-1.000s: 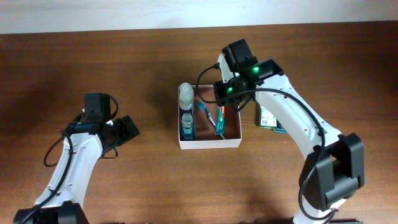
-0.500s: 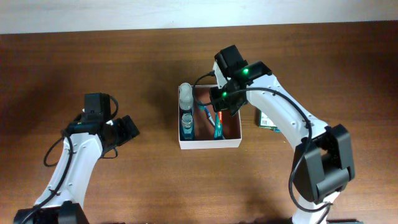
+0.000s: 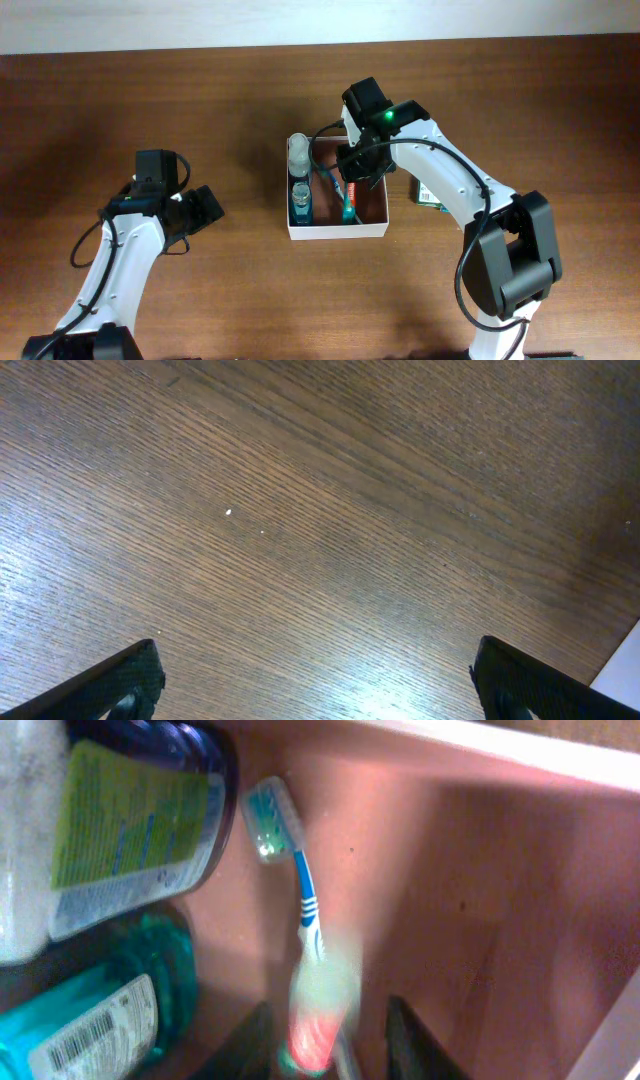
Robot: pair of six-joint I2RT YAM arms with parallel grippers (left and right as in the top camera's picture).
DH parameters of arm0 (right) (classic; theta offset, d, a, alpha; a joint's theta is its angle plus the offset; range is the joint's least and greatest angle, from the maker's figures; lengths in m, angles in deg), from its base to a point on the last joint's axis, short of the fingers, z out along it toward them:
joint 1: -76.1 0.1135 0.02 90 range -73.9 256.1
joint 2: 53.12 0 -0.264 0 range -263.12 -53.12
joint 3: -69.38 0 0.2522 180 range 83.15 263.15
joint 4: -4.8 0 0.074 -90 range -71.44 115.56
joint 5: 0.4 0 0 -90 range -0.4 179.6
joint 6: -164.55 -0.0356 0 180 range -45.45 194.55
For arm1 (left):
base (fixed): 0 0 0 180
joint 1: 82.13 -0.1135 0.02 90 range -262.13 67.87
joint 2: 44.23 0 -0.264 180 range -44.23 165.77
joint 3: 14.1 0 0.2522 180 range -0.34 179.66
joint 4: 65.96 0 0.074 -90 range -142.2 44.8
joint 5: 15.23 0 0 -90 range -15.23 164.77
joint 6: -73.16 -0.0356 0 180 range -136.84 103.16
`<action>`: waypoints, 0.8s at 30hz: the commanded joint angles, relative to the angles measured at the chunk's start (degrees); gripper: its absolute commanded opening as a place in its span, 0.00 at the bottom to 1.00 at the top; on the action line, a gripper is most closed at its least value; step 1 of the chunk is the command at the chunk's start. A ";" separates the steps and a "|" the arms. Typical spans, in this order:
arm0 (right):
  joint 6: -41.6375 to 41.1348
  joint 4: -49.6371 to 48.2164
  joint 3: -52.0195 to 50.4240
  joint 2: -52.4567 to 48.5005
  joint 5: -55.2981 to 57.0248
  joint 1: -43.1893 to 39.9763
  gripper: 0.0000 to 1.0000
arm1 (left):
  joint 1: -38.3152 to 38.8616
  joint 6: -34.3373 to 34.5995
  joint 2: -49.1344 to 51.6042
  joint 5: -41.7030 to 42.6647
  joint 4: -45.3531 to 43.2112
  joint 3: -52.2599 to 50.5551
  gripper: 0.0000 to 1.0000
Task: Pack container
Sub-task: 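Open the right gripper and withdraw it right out of the box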
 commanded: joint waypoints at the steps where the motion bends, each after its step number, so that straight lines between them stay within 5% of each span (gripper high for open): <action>1: -0.46 -0.04 0.85 -0.35 0.26 0.50 0.34 | -0.17 -0.11 0.48 -0.42 0.00 0.09 1.00; 24: 0.81 8.55 3.34 12.24 4.46 -5.68 0.33 | -0.17 -0.11 0.48 -0.42 0.00 0.09 1.00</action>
